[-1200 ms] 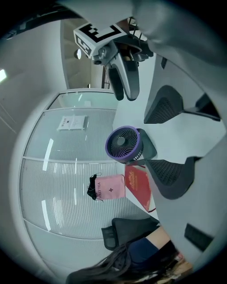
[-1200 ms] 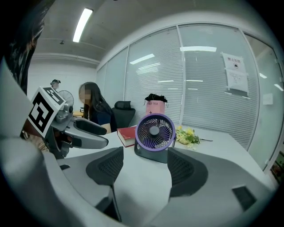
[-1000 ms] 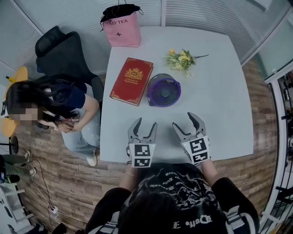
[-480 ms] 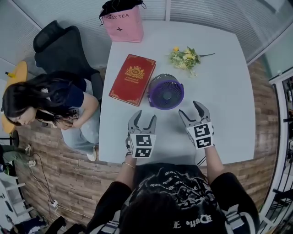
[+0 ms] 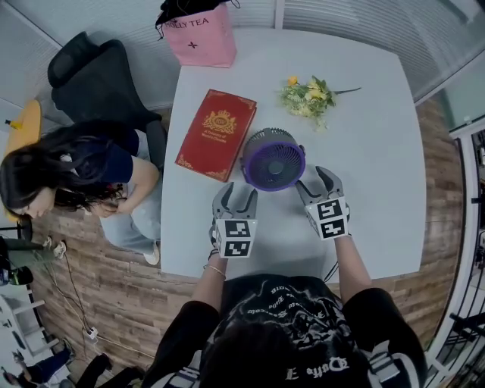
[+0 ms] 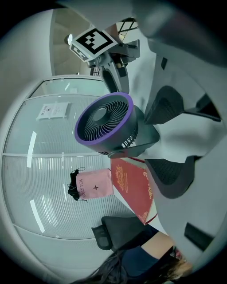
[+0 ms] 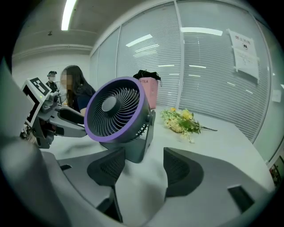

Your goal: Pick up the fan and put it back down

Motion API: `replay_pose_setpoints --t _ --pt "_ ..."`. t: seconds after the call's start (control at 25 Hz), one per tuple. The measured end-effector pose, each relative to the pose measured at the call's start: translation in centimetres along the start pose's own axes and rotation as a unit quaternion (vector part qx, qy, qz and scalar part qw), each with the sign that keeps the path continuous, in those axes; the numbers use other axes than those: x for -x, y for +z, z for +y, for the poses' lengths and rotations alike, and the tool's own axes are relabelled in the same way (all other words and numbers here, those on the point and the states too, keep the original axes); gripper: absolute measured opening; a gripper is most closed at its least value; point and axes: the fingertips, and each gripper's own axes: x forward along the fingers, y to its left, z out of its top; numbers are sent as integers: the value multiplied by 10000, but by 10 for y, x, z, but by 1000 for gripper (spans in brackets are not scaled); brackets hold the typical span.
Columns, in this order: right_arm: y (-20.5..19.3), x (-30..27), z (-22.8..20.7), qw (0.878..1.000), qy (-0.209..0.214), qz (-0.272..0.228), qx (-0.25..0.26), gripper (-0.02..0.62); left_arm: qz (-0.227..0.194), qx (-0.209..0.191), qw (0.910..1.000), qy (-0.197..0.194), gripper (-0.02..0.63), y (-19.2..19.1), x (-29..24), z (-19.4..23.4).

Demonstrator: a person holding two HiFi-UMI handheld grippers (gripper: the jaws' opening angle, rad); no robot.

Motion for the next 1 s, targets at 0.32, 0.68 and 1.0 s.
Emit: replay_pose_setpoints --t 0.32,0.68,1.0 --pt "-4 -37 -6 9995 287 -100 -118 262 -50 474 9988 145 258 -1 -24 7" --pt "-2 -62 -10 9986 379 -170 -315 230 -83 768 9968 209 255 -4 -50 15" --pt "0 -75 -8 9987 405 -130 -284 168 -108 844 9963 147 245 -5 -65 14"
